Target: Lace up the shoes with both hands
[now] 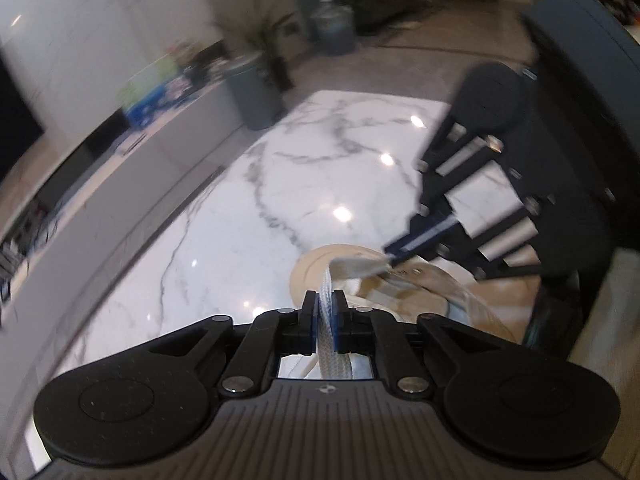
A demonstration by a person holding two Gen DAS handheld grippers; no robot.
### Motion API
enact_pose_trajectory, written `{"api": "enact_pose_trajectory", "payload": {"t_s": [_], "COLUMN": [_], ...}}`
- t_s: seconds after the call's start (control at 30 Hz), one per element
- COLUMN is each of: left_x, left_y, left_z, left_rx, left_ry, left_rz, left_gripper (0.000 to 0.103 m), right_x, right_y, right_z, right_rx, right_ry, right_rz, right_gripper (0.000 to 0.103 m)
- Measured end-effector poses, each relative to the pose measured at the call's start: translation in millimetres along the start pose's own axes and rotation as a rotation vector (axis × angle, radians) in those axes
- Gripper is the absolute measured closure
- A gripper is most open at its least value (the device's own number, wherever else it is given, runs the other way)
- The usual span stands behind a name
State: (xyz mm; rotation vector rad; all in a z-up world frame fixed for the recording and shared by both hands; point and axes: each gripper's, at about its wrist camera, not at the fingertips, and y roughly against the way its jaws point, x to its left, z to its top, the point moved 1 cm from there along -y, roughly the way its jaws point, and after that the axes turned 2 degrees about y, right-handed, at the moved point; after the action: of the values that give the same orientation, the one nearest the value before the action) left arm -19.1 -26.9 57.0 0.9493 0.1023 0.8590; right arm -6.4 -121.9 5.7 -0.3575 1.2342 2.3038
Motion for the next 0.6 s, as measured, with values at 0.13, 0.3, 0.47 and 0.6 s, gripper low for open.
{"api": "enact_pose_trajectory", "payload": {"t_s": [0.13, 0.3, 0.47, 0.6], "left_x": [-13, -19, -25, -31], "left_y": [-2, -4, -3, -7], "left_z": [4, 10, 10, 14], "left_rx": [0.003, 0.003, 0.021, 0.02], "left_ry": [-0.09, -0.143, -0.184, -0.208], "left_rz": [-0.004, 0.04, 0.044, 0.023], "left_gripper": [0.087, 0.085, 0.081, 0.081], "right_x": [3, 7, 10, 9], "right_y": [4, 8, 9, 10], "right_z": [2, 3, 2, 0], "right_rx": [-0.007, -0.003, 0.016, 0.014], "right_ry": [0.012, 0.033, 0.04, 0.037], "right_rz": [-0.004, -0.016, -0.026, -0.029], "right_gripper": [0.102, 0.102, 0.102, 0.102]}}
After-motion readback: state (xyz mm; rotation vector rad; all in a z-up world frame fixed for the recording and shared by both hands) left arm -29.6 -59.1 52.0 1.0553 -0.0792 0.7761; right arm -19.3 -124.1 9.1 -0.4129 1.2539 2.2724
